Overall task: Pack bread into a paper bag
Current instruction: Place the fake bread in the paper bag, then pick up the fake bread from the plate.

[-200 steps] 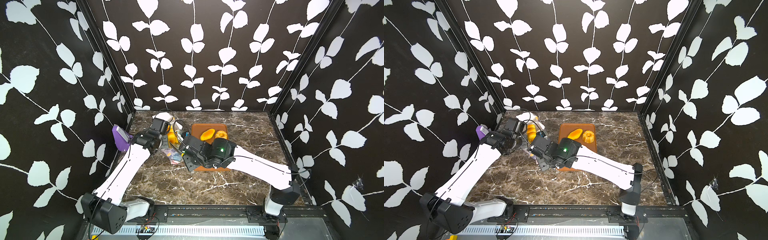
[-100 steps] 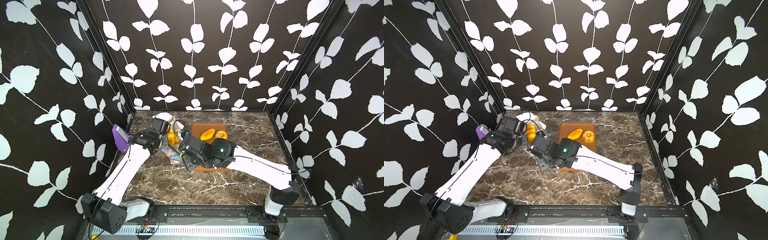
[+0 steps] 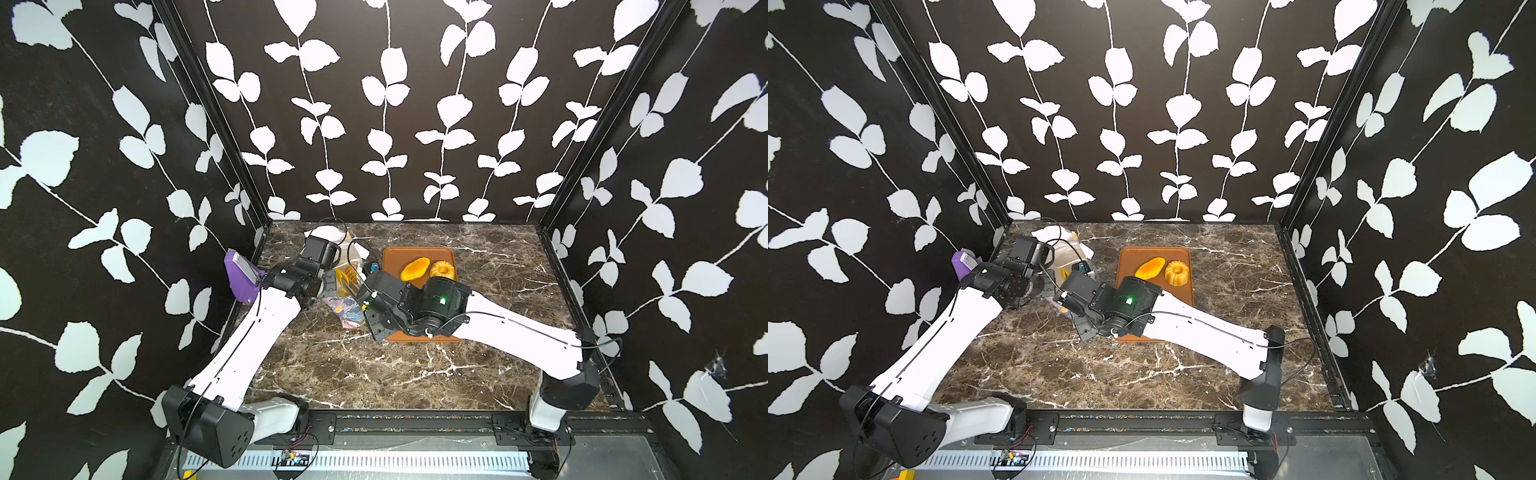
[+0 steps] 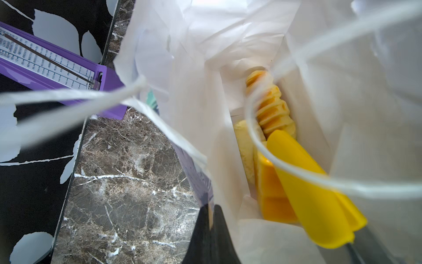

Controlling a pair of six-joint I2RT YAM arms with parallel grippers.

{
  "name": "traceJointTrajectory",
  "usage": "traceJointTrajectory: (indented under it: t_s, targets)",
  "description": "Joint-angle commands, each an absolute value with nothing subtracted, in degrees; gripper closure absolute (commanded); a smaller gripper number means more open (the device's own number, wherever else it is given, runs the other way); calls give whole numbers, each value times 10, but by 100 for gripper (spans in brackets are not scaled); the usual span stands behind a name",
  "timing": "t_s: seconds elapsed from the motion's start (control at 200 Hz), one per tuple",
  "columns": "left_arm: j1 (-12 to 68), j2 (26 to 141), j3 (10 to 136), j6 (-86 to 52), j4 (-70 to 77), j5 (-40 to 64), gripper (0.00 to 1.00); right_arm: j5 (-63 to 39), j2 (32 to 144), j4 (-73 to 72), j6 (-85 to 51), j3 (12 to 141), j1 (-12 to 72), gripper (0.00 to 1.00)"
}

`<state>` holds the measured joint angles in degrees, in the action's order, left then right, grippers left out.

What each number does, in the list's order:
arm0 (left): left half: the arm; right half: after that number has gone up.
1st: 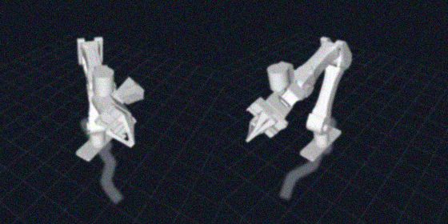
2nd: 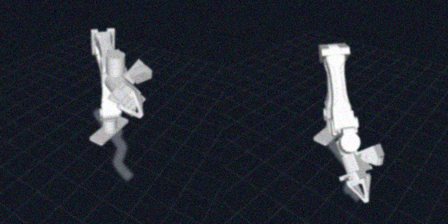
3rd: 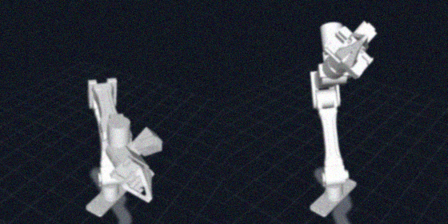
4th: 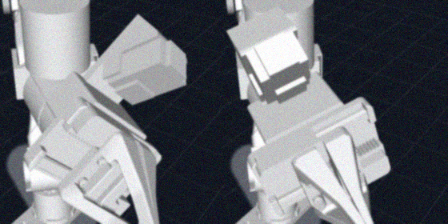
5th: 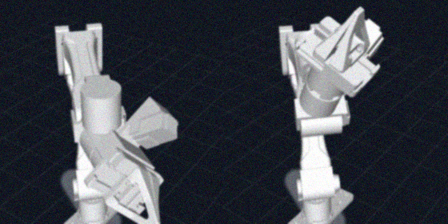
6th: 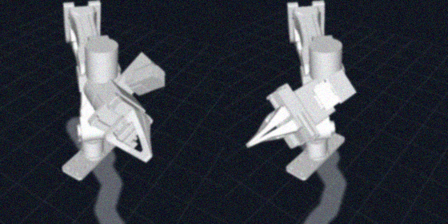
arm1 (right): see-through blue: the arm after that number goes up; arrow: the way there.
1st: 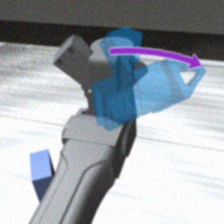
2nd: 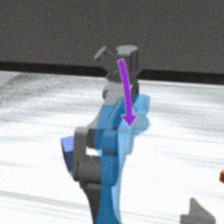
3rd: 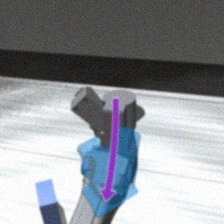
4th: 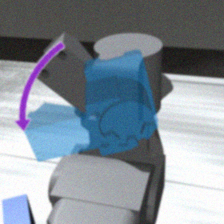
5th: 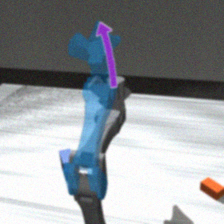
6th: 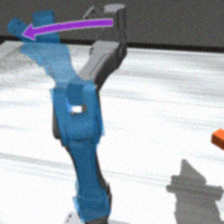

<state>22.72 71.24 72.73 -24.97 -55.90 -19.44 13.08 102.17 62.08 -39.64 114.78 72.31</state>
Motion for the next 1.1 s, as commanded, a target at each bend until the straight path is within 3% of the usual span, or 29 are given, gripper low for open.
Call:
traceJointTrajectory:
  t_s: [0.0,0.596,1.096]
  targets:
    - [227,714,729,-248,-565,-196,100,140,999,604,-396,1138,721,100]
    - [226,729,733,-247,-561,-195,100,141,938,600,-388,1164,723,100]
    - [227,741,739,-246,-557,-192,100,155,765,668,-447,1012,724,100]
